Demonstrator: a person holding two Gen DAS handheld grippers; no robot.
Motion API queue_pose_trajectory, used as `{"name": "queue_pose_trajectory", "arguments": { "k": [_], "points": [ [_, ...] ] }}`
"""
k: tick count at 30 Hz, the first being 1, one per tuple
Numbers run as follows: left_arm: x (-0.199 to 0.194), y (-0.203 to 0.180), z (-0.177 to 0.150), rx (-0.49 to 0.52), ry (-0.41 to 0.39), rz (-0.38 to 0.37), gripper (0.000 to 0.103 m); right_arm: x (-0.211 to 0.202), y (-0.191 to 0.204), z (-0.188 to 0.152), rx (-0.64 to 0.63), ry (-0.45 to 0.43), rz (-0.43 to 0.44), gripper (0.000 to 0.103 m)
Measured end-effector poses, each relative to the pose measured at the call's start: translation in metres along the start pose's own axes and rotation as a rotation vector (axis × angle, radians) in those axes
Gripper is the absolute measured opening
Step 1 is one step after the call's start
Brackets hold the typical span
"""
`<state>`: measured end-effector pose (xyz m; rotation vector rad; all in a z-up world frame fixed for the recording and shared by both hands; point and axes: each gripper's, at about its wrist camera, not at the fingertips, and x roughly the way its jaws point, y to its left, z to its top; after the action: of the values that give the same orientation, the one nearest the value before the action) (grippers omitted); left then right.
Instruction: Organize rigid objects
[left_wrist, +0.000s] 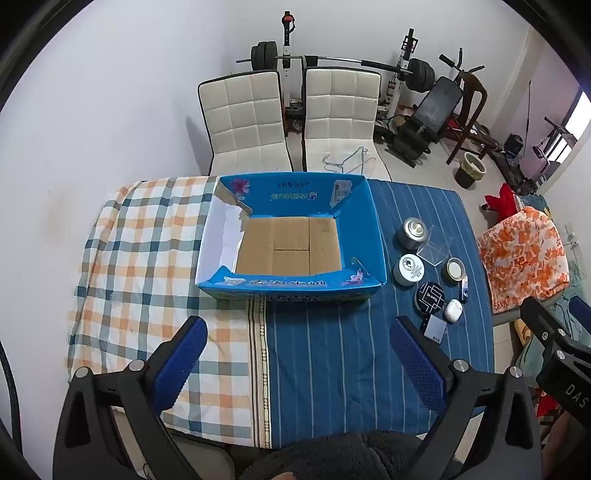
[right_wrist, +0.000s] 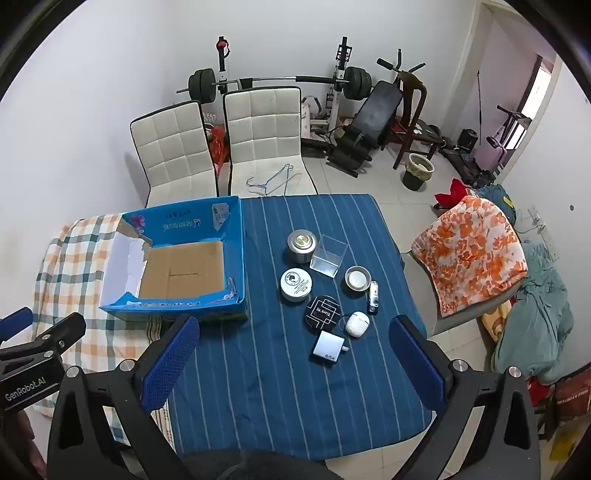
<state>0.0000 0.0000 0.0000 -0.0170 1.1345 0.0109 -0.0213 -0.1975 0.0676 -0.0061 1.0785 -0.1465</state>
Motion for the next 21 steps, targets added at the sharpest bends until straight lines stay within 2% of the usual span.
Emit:
{"name": "queue_pose_trajectory", "arguments": {
  "k": [21],
  "points": [
    [0.0004, -0.0001, 0.0001, -0.002, 0.013, -0.003, 0.102, 0.0045, -0.0004, -0.0038, -0.006, 0.022, -0.02, 0.103]
  ]
}}
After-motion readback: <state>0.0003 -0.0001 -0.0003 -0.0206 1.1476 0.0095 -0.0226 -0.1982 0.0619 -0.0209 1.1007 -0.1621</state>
